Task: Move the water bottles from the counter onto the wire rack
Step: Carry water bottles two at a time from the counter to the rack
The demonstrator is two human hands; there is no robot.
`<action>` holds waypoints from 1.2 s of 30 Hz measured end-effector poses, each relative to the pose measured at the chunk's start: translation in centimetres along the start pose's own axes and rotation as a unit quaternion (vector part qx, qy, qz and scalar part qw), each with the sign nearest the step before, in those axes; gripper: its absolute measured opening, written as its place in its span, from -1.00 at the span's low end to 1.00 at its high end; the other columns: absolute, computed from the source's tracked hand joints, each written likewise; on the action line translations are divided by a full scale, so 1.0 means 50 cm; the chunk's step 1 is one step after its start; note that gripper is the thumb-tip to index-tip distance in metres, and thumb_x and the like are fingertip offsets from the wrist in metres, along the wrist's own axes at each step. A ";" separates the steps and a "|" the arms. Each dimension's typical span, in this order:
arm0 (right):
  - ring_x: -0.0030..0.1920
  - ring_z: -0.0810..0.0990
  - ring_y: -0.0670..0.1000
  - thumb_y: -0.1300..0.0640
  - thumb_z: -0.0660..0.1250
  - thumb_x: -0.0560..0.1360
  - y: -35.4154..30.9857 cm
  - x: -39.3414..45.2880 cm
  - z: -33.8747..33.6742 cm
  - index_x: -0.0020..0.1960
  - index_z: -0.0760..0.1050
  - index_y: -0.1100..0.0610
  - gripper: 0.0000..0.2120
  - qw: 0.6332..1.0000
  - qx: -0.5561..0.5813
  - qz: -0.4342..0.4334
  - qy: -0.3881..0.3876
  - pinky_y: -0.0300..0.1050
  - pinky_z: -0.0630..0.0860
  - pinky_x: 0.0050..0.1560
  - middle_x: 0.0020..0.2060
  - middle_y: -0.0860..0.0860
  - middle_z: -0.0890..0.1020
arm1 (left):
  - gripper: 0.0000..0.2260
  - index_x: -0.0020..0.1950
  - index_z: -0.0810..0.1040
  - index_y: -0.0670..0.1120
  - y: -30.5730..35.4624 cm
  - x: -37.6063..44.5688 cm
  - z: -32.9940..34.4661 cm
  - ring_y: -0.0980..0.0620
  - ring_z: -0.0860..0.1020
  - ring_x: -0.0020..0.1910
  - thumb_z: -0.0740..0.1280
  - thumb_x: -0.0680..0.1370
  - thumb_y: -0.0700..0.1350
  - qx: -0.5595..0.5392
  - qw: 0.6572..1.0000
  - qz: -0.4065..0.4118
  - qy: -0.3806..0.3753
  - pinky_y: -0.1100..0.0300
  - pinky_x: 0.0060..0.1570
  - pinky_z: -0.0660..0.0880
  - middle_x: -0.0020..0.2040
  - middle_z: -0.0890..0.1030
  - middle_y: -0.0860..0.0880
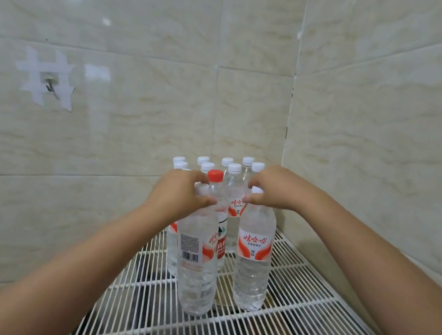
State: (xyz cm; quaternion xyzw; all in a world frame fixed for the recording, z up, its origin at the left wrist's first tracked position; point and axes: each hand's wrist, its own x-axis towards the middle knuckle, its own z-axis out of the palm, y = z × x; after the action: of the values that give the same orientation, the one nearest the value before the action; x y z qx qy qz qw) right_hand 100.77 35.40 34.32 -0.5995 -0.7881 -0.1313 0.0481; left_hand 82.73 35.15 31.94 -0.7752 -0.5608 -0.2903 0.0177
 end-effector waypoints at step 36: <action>-0.02 0.49 -0.04 0.28 0.39 0.41 0.161 0.093 0.085 0.21 0.52 0.17 -0.63 0.936 0.331 0.054 0.111 -0.32 0.39 -0.16 0.15 0.14 0.60 | -0.73 0.20 0.52 -0.23 0.124 0.169 0.107 -0.11 0.48 0.21 0.27 0.52 -0.22 -0.011 0.998 0.044 -0.044 0.14 0.14 0.41 0.25 0.53 -0.15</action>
State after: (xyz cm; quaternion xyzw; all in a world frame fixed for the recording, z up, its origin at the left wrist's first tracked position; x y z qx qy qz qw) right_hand 107.56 42.85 32.51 -0.5729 -0.7431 0.0739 0.3377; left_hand 92.19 41.99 33.31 -0.8113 -0.5232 -0.2609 -0.0029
